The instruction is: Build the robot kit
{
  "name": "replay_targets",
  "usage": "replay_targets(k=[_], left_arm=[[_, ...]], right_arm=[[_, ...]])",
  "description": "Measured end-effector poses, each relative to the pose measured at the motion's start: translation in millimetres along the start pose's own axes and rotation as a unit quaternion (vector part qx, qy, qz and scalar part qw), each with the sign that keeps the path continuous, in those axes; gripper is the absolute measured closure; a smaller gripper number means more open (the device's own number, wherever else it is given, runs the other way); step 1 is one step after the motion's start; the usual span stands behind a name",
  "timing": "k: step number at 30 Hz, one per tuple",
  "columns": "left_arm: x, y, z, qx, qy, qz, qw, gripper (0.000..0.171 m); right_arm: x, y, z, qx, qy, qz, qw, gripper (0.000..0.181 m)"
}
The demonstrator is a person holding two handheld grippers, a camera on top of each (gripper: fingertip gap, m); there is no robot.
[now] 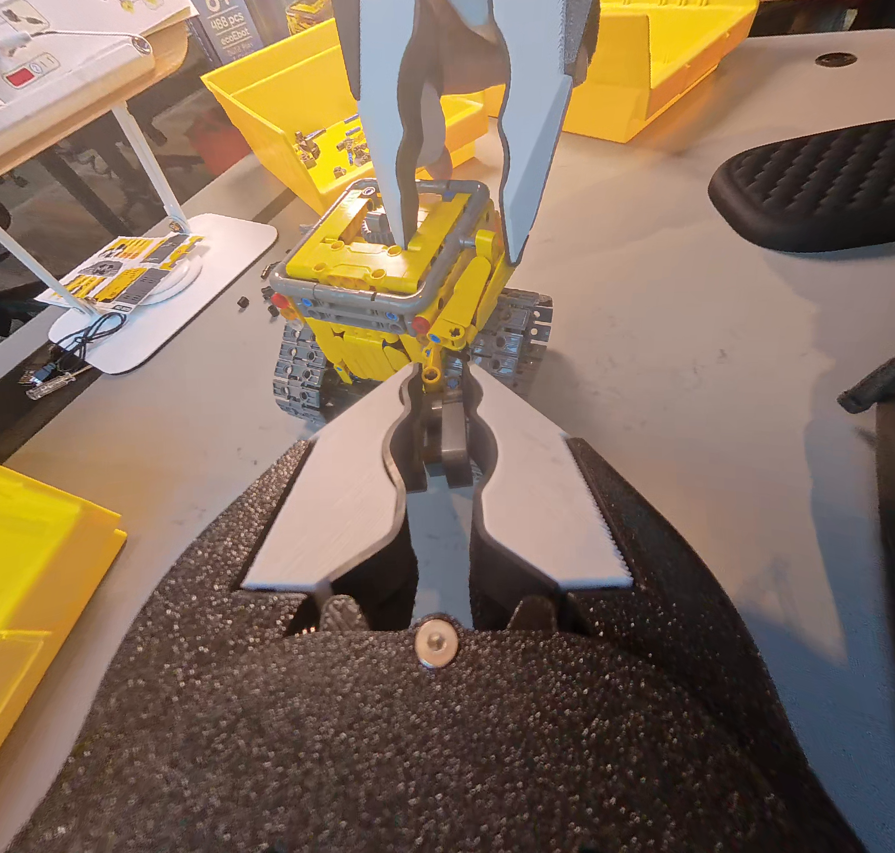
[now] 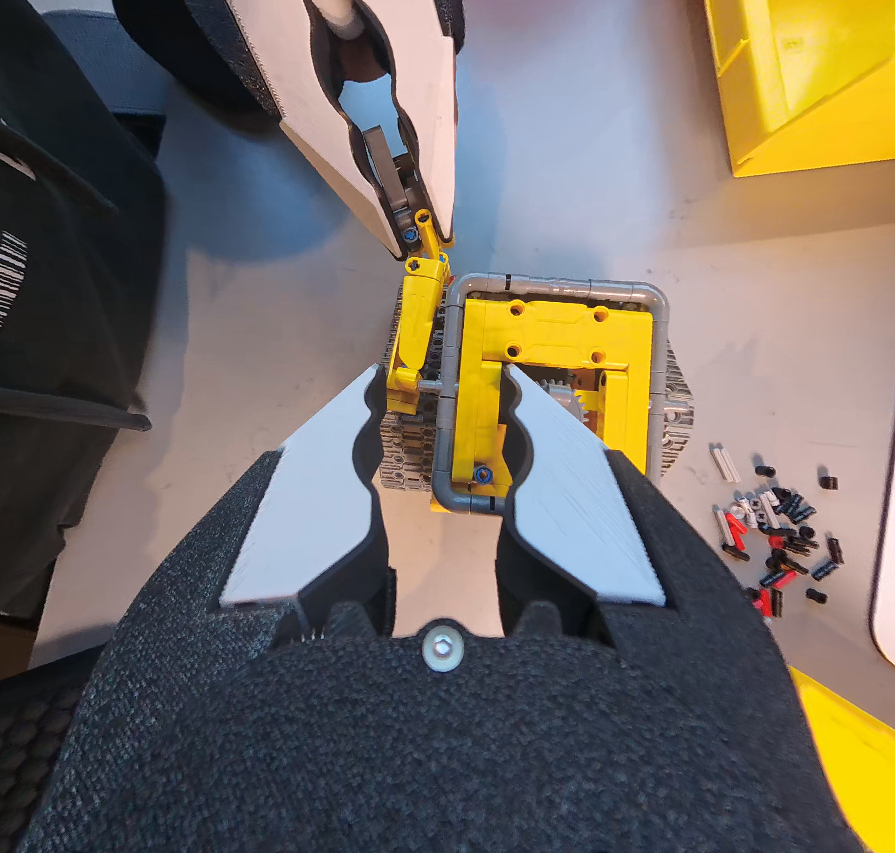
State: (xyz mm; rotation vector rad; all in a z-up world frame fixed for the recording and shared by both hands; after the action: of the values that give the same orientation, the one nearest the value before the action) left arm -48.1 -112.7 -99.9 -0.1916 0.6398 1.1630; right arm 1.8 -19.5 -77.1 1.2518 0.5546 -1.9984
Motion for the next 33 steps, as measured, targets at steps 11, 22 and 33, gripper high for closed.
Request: replay_targets(k=[11,22,33], left_arm=[[2.8,-6.6,2.4,-0.025,0.017,-0.035,0.999,0.157],[0.2,-5.6,5.5,-0.023,0.015,-0.005,1.000,0.166],[4.6,-12.1,6.1,-0.038,0.000,-0.018,0.999,0.166]], right_arm=[[-2.3,-1.3,-1.8,0.002,-0.011,0.033,0.999,0.136],[-3.7,-1.1,-5.2,-0.015,0.011,0.021,1.000,0.139],[-6.1,1.8,-9.9,-0.035,-0.001,0.044,0.998,0.140]])
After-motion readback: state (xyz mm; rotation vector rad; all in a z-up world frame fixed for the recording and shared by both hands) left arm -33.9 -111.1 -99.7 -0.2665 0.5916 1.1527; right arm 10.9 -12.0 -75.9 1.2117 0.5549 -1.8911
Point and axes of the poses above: each gripper's, where its closed fingertips meet, x out along the fingers, z out of its top, y = z × x across the jaws, the point moved 4 cm from there along -x, back along the fingers, and after that the axes turned 11 degrees about y, right-handed, at the moved point
